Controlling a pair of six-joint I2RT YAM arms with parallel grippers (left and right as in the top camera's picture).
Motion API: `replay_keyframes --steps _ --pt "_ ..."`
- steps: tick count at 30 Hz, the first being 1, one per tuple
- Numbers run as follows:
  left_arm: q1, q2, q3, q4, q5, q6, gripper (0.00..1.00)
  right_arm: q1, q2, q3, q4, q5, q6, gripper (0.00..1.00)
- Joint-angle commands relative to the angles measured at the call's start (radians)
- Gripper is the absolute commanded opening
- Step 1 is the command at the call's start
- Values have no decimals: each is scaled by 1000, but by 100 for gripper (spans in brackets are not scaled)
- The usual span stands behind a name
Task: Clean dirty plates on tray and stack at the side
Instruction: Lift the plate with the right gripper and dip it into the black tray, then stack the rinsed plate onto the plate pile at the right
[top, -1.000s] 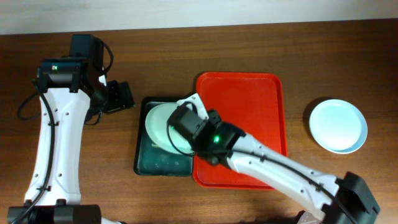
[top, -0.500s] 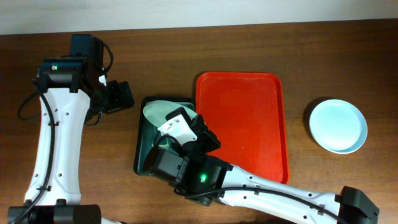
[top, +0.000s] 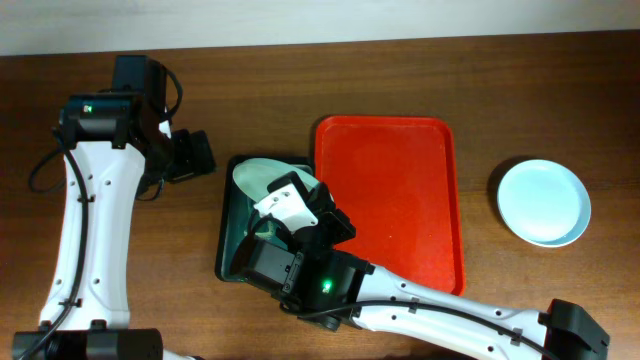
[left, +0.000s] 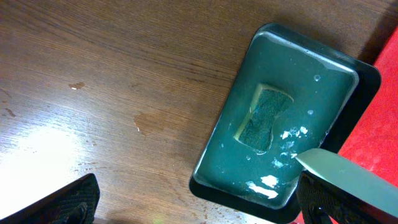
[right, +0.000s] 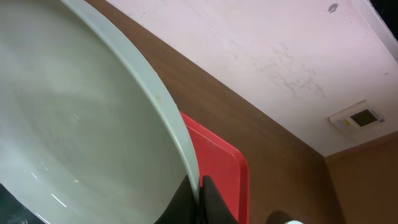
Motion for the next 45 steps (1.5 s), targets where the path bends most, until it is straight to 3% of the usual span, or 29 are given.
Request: replay_keyframes --steps 1,3,6,7,8,9,11,12,16,22,25,27,33,34,35,36,38,42,44,45 --pt "2 -11 14 -1 -4 -3 99 5 -29 11 3 34 10 4" --pt "2 -11 14 -1 -4 -3 99 2 -28 11 2 -14 17 4" --pt "2 -11 14 -1 -4 -3 99 -121 -19 -3 -92 -273 325 4" --pt "2 -11 14 -1 -4 -3 99 -214 -13 -3 -127 -460 373 4" --pt "2 -11 14 -1 -4 -3 99 -279 -13 -2 -133 -621 364 4" --pt "2 -11 14 -1 -4 -3 99 -409 -24 11 -132 -948 262 4" --pt "2 -11 14 -1 -4 -3 99 -602 -59 43 -148 -1412 78 4" --pt "2 -11 14 -1 -4 -3 99 -693 -84 57 -172 -1501 68 4" --pt "2 -11 14 -1 -4 -3 100 -1148 -196 81 -308 -1511 72 4" --pt "2 -11 14 -1 -4 -3 99 -1735 -134 73 -429 -1461 72 4" --pt "2 -11 14 -1 -4 -3 99 -1901 -73 68 -428 -1342 77 4" --pt "2 -11 14 -1 -4 -3 99 -1960 -8 40 -405 -1198 161 4" --pt "2 -11 14 -1 -4 -3 100 -1963 196 26 -403 -1185 164 4" --pt "2 -11 14 -1 -4 -3 99 -1955 207 26 -406 -1205 122 19" --pt "2 -11 14 -1 -4 -3 99 -1945 202 28 -408 -1265 73 44" --pt "2 -11 14 -1 -4 -3 99 -1940 187 30 -414 -1325 52 53" --pt "2 -11 14 -1 -4 -3 99 -1915 108 41 -421 -1413 11 61" --pt "2 -11 14 -1 -4 -3 99 -1779 -207 72 -481 -1557 -72 64" --pt "2 -11 14 -1 -4 -3 99 -1605 -406 72 -487 -1605 -105 67" --pt "2 -11 14 -1 -4 -3 100 -1498 -480 72 -483 -1605 -105 78"
